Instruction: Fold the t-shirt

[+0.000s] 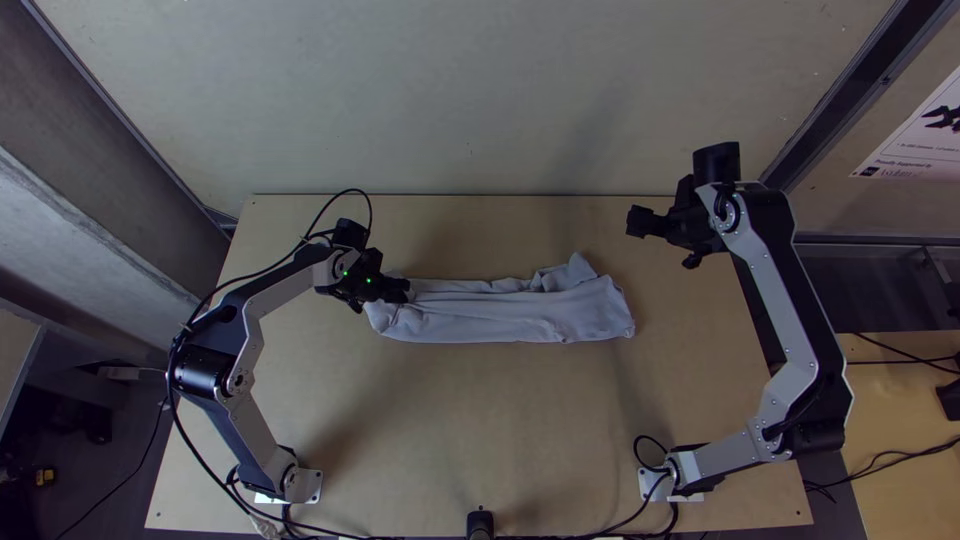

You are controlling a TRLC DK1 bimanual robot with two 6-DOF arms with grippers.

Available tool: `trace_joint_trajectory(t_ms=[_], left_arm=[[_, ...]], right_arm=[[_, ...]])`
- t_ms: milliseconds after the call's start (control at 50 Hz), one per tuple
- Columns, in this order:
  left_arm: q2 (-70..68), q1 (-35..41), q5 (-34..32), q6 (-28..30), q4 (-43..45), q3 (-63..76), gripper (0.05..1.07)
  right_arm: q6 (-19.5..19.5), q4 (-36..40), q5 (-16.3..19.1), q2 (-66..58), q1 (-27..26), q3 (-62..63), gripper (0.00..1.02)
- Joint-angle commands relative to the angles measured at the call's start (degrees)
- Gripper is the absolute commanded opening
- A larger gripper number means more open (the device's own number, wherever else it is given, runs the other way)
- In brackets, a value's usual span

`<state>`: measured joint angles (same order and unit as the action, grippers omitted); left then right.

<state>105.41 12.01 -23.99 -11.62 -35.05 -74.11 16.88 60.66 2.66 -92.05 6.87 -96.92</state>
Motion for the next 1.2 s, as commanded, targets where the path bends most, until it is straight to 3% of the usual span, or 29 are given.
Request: trace_joint_trajectory(t_ms=[0,500,780,960,1180], left_arm=[[-1.4,-0.4,2.2,-0.8,-2.8,0.5,0.08],[-0.9,-24.0,5.4,16.5,-19.1,-12.8,0.08],[0.0,-36.0,14.2,27.9,-25.0,-21.6,0.08],[-1.1,-37.1,20.0,30.6,-28.0,-24.7,0.08],[-4.7,-29.9,23.0,28.8,-35.7,-25.7,0.08]], right_arm=[[1.2,-0.1,0.3,2.3,-0.2,2.1,0.98],[1.5,-3.5,0.3,3.2,-0.9,4.8,0.98],[1.8,-5.6,0.3,3.1,-1.4,5.3,0.98],[2.3,-6.1,0.3,3.2,-1.4,5.3,0.98],[2.4,-6.1,0.3,3.5,-1.8,5.5,0.98]])
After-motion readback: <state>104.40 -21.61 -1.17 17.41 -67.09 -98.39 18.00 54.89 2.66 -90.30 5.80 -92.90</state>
